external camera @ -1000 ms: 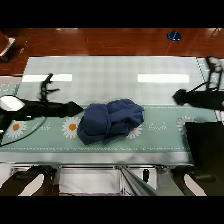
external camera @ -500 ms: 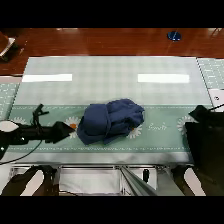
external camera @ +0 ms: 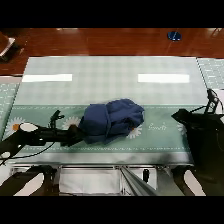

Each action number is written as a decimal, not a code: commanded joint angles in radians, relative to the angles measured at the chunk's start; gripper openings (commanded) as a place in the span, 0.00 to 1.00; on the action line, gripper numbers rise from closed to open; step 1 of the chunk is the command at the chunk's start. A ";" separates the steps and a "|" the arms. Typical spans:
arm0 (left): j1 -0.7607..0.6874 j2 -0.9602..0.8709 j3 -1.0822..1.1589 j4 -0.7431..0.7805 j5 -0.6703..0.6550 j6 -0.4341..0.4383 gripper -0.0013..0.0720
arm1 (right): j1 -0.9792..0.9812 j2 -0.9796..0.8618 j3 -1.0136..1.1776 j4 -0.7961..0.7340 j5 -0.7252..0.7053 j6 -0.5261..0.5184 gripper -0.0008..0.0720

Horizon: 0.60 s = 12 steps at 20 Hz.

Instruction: Fold the shirts.

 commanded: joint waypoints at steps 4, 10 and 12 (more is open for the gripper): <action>-0.152 -0.111 0.109 -0.088 0.197 0.055 0.05 | 0.204 -0.087 -0.004 0.013 0.052 0.041 0.58; -0.152 -0.111 0.137 -0.087 0.164 0.084 0.04 | 0.425 -0.278 0.002 0.184 -0.068 0.029 0.58; -0.152 -0.111 0.137 -0.087 0.158 0.084 0.04 | 0.467 -0.326 0.002 0.281 -0.068 -0.031 0.58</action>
